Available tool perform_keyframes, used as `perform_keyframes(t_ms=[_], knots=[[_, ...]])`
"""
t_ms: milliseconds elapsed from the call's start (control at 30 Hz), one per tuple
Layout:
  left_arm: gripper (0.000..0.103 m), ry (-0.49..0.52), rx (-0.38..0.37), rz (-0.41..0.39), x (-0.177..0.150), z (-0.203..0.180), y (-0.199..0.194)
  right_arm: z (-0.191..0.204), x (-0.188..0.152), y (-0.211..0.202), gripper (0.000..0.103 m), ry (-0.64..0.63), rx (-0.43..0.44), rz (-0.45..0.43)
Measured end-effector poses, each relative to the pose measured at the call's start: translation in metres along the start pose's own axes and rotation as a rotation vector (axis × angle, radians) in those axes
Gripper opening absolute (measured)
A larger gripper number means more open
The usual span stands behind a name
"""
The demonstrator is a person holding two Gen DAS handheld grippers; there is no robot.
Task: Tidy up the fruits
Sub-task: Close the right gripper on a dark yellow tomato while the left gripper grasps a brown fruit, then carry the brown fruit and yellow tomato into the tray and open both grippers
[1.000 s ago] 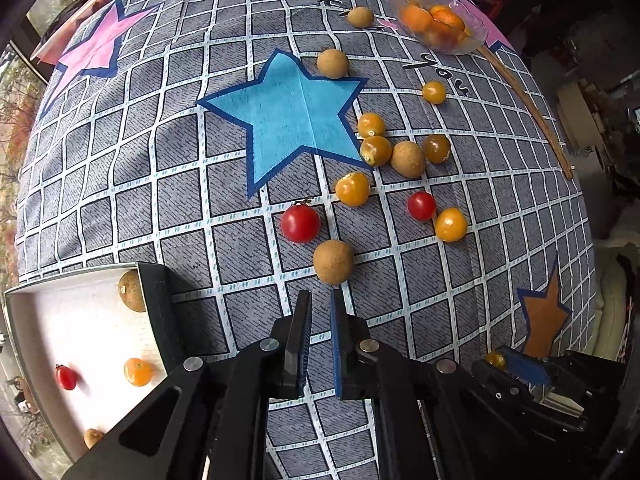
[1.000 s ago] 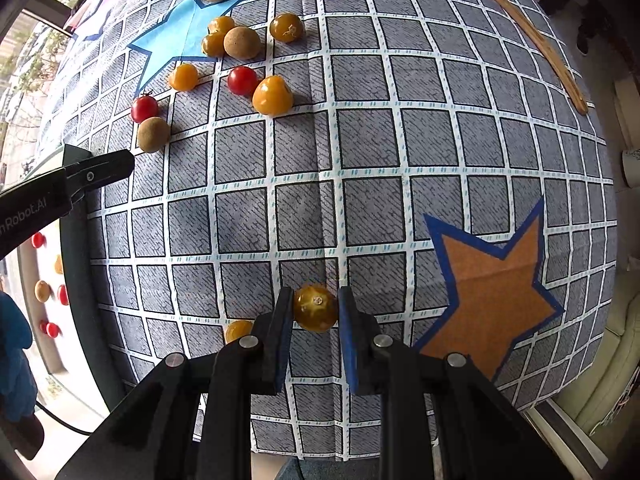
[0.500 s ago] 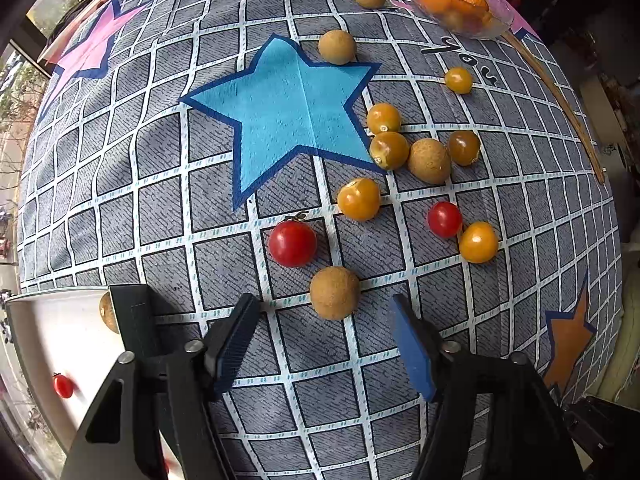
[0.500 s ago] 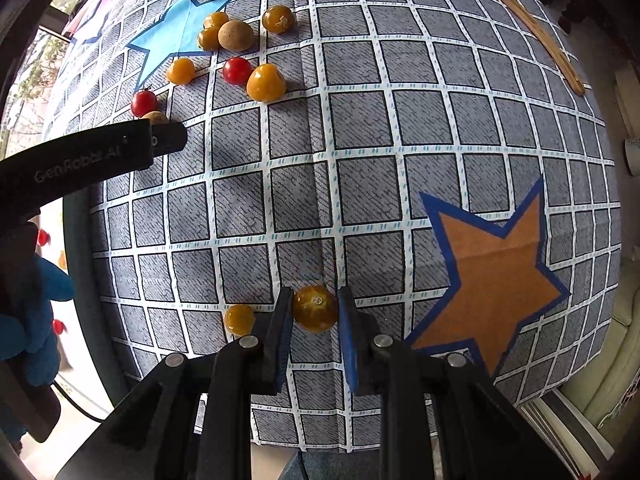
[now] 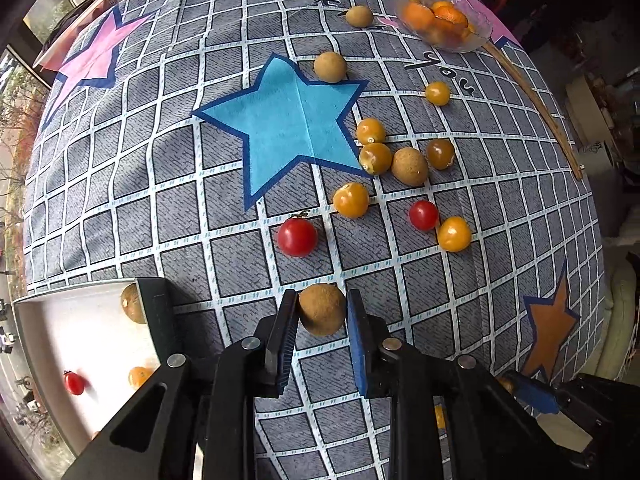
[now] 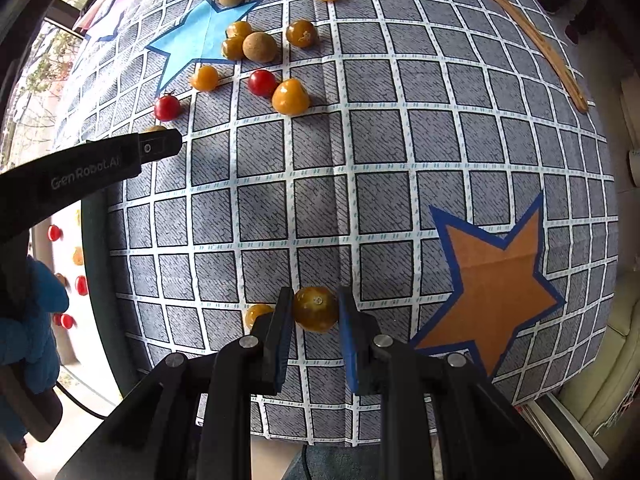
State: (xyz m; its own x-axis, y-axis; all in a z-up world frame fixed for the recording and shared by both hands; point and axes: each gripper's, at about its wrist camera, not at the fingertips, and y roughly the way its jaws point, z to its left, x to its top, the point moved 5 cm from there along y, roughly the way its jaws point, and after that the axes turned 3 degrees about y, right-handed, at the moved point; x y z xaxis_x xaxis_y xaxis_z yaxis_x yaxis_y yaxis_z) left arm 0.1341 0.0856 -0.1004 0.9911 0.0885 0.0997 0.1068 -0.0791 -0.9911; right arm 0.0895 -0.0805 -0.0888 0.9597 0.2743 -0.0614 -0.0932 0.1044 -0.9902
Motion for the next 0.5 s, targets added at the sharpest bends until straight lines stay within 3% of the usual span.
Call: perform_keyframes(t_ms=[300, 500], knots=[[0.025, -0.139, -0.014, -0.080, -0.052, 0.072, -0.058, 0.053, 0.018, -0.019, 0.024, -0.120, 0.036, -0.011], [0.025, -0.262, 0.008, -0.100, -0.103, 0.129, -0.073, 0.103, 0.018, -0.029, 0.024, -0.231, 0.074, -0.011]])
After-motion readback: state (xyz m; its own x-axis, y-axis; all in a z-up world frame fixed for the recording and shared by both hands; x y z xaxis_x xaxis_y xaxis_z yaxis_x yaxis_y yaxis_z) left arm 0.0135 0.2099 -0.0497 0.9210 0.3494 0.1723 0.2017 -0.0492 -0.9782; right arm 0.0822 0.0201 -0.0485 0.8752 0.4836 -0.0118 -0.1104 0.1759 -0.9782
